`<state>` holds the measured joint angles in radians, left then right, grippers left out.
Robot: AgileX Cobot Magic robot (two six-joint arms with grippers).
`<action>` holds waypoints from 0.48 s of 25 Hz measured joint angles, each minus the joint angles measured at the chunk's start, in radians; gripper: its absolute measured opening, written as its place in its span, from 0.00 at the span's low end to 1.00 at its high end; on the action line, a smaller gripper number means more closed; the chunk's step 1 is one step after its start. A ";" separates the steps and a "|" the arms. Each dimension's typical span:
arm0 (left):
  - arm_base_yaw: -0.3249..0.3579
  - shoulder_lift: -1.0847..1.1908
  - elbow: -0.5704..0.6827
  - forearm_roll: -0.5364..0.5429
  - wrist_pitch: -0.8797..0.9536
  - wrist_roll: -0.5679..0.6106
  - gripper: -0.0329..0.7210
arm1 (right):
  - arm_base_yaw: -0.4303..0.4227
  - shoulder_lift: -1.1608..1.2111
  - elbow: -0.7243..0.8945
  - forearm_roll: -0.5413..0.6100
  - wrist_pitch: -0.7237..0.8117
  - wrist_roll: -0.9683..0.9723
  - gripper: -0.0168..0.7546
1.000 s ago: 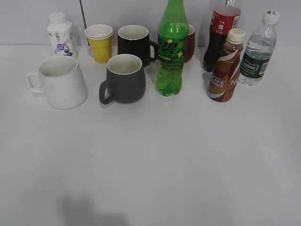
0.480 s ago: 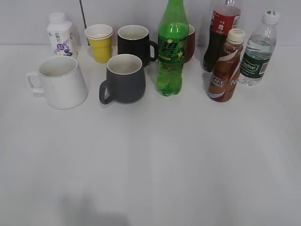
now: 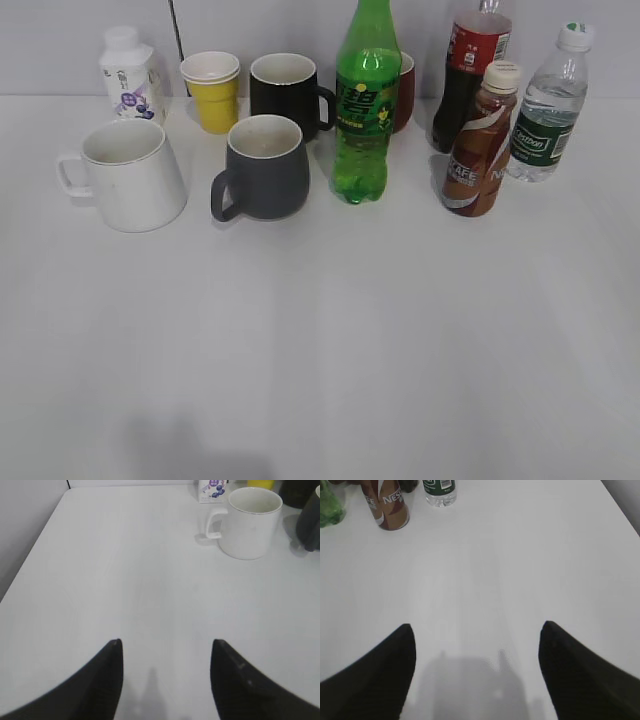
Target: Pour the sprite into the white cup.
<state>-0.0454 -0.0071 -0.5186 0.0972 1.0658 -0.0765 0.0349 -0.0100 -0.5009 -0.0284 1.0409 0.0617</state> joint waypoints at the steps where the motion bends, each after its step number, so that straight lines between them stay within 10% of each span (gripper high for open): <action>1: 0.000 0.000 0.000 0.000 0.000 0.000 0.62 | 0.000 0.000 0.000 0.000 0.000 0.000 0.77; 12: 0.000 0.069 -0.020 -0.012 -0.161 0.000 0.47 | 0.000 0.000 0.000 0.000 0.000 0.000 0.77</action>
<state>-0.0454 0.0617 -0.5382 0.0855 0.9049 -0.0765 0.0349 -0.0100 -0.5009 -0.0284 1.0409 0.0617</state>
